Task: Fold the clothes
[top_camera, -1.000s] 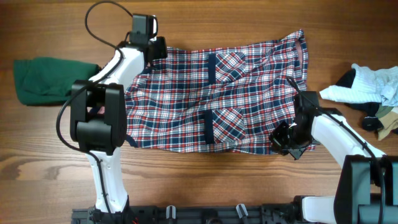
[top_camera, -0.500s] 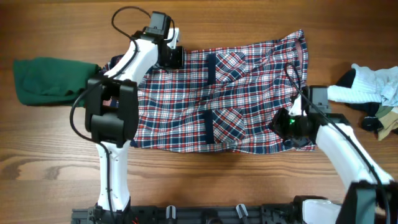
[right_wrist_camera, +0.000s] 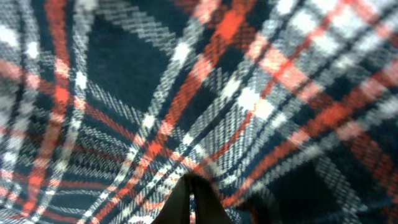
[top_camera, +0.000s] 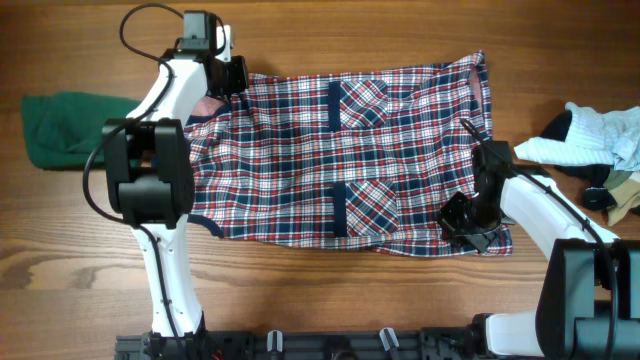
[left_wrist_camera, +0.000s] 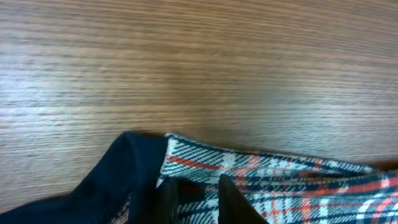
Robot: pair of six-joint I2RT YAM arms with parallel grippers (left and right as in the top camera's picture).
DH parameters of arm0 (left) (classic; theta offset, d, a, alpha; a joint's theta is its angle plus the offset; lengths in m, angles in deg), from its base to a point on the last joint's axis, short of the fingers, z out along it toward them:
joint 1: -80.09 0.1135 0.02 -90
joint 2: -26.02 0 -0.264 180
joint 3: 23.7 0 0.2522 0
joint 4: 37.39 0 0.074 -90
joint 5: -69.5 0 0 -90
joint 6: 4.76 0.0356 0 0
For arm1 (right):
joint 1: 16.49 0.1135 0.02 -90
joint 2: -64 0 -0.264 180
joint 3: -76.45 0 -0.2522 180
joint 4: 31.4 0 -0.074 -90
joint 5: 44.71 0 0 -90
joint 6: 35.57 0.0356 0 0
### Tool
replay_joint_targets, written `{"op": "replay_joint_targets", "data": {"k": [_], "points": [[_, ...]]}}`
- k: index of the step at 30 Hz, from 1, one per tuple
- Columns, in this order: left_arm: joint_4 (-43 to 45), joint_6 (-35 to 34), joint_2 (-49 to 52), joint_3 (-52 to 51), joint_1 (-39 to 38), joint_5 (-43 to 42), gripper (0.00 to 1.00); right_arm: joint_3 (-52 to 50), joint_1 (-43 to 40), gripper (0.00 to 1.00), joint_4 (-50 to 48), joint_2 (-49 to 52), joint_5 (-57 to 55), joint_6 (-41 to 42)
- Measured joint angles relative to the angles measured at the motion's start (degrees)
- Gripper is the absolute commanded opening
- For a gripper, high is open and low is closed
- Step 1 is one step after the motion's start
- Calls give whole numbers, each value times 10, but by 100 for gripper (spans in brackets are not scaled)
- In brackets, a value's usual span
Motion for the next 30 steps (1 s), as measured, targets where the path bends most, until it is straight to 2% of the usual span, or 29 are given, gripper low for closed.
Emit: {"op": "replay_joint_targets", "data": {"k": [2,5,6,7,9,10,11,12,14,16,19,21,25,30], "points": [[-56,15,12,40,3,4,21,-3,0,4,13,-4,-9,6],[-168,30,25,135,3,21,43,-19,0,4,12,-42,-32,-10],[-202,33,25,165,1,25,48,-19,0,9,5,-70,-32,-31],[-236,36,20,193,-3,28,58,-15,0,10,-10,-119,-27,-58],[-301,34,2,209,-16,29,58,-2,0,11,-31,-183,-5,-93],[-329,29,-9,210,-22,30,51,5,0,11,-43,-204,4,-105],[-352,26,-13,211,-27,27,33,10,0,8,-52,-214,13,-115],[-384,21,-16,212,-34,15,25,14,0,4,-68,-219,26,-131],[-398,14,-17,207,-43,2,16,14,0,4,-88,-199,39,-156],[-390,10,-17,174,-57,-2,10,14,0,4,-133,-137,44,-172],[-260,10,-16,73,-93,9,6,15,0,4,-184,-36,49,-180],[-210,10,-12,24,-106,16,4,15,0,4,-197,23,55,-184],[-92,-19,-13,9,-107,28,4,15,-1,4,-207,23,59,-195],[-11,-57,7,10,-107,32,4,15,-1,4,-209,23,63,-195]]}}
